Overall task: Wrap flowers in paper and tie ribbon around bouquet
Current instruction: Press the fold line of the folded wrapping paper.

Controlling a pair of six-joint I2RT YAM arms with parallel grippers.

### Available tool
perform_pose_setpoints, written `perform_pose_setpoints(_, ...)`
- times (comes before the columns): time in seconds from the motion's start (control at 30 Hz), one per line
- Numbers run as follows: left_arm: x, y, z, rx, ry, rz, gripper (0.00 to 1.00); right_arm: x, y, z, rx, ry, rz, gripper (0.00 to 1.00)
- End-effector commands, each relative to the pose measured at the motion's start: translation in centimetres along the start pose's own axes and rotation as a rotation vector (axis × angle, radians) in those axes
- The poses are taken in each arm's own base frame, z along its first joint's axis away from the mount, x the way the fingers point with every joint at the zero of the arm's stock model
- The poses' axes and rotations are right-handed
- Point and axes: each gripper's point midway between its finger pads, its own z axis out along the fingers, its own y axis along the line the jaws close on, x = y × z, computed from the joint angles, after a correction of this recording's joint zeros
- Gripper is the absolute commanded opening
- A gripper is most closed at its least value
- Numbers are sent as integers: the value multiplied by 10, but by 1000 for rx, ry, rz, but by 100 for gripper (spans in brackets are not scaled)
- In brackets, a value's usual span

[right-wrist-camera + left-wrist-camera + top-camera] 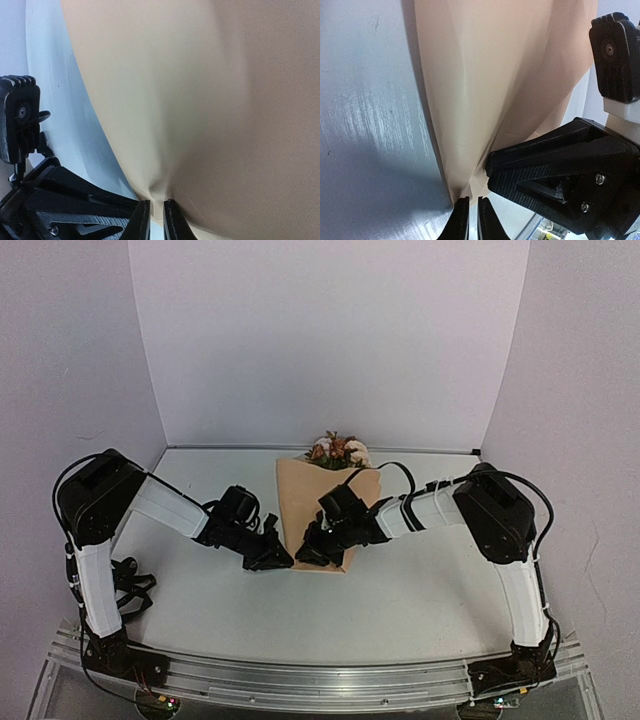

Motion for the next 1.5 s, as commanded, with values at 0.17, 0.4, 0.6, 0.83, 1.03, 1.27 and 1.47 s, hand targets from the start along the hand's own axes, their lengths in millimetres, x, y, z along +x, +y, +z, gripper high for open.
perform_pose_setpoints(0.17, -42, -26, -7, 105, -80, -5, 9, 14, -45, 10, 126, 23, 44, 12)
perform_pose_setpoints(0.4, -59, -13, -5, 88, -94, -41, 9, 15, -48, 9, 131, 24, 43, 12)
perform_pose_setpoints(0.6, -64, -1, 2, 51, -82, -71, 9, 15, -47, 9, 130, 24, 42, 12)
perform_pose_setpoints(0.83, -77, 20, 1, 23, -112, -148, 9, 16, -47, 9, 129, 27, 40, 12)
perform_pose_setpoints(1.03, -91, 27, -1, 12, -137, -173, 10, 17, -49, 9, 132, 31, 41, 12)
perform_pose_setpoints(1.27, -111, 29, 0, 29, -158, -194, 10, 19, -53, 9, 139, 35, 42, 12)
perform_pose_setpoints(1.47, -135, 32, -4, 37, -188, -225, 10, 20, -53, 9, 139, 40, 45, 12)
